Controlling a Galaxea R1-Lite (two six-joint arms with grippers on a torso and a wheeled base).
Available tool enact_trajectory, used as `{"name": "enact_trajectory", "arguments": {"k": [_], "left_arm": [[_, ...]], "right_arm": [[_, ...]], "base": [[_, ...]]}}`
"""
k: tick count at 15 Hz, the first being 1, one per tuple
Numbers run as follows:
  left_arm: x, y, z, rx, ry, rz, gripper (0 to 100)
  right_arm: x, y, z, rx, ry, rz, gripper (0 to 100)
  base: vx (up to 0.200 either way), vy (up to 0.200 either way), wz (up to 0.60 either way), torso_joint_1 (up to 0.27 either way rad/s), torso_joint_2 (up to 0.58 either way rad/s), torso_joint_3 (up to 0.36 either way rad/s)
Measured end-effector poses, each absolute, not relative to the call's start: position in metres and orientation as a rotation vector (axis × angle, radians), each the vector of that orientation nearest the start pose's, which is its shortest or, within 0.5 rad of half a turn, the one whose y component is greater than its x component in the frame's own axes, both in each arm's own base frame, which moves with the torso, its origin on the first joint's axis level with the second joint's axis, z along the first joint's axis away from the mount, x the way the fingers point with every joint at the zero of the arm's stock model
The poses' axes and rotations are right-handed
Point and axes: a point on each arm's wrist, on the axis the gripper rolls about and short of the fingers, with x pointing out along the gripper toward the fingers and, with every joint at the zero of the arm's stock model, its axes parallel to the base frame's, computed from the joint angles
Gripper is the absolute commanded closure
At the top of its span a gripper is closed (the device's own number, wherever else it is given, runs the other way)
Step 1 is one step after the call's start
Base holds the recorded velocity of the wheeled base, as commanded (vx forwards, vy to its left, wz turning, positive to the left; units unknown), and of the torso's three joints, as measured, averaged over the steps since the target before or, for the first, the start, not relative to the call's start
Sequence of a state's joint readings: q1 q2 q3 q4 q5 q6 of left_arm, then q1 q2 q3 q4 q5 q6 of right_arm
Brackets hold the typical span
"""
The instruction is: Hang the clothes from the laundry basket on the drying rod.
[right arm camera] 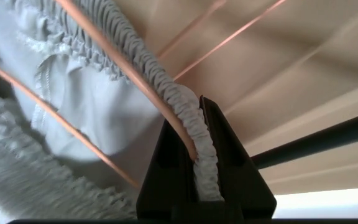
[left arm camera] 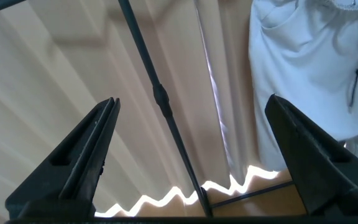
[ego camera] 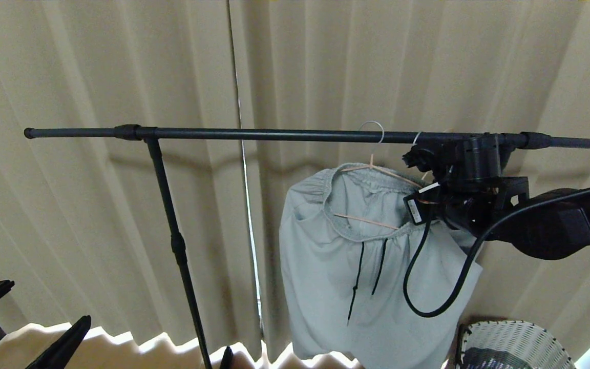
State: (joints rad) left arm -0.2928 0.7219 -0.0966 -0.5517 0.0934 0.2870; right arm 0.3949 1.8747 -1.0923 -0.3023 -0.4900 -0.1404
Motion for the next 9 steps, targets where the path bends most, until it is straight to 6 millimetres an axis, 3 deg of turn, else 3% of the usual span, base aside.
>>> {"name": "enact_trajectory", "arguments": {"k": [9], "left_arm": [[0.061, -0.016, 0.15, 0.3, 0.044, -0.207, 0]], "right_arm": [[0.33, 0.15, 0.164, -0.376, 0.464, -0.002, 100]], "base": [[0.0, 0.0, 0.0, 0.0, 0.0, 0.0]]}}
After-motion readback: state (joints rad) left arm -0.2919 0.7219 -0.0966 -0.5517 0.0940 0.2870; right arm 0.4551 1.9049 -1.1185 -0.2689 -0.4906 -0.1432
